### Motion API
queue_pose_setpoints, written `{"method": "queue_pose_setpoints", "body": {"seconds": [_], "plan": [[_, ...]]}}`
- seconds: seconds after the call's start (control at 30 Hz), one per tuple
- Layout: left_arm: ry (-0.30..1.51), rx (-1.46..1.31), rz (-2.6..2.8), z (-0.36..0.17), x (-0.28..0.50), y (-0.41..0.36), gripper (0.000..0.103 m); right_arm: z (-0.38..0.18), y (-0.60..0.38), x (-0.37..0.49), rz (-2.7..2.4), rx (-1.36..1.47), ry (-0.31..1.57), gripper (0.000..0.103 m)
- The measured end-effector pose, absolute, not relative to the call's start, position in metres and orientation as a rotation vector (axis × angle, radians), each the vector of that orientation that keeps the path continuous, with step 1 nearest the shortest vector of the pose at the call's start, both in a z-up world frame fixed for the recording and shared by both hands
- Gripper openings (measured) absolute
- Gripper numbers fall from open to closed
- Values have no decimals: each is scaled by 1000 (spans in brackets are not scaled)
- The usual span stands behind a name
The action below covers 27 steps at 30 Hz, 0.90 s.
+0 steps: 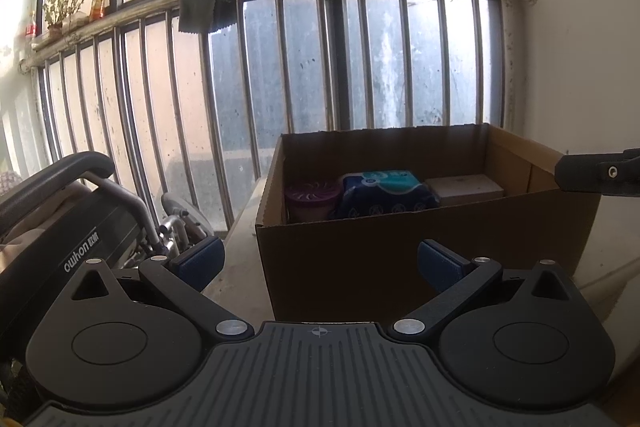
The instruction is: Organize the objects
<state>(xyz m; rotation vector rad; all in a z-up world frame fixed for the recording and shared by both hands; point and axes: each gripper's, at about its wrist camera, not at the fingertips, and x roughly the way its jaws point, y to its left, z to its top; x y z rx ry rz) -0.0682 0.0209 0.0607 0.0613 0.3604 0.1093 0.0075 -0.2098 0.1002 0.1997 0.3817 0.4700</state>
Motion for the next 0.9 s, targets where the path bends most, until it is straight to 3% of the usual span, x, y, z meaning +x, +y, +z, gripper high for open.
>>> {"method": "queue_pose_setpoints", "body": {"seconds": [0.9], "plan": [[370,76,108,59,-66,19,103,99,-213,9,470,214,390,88]]}}
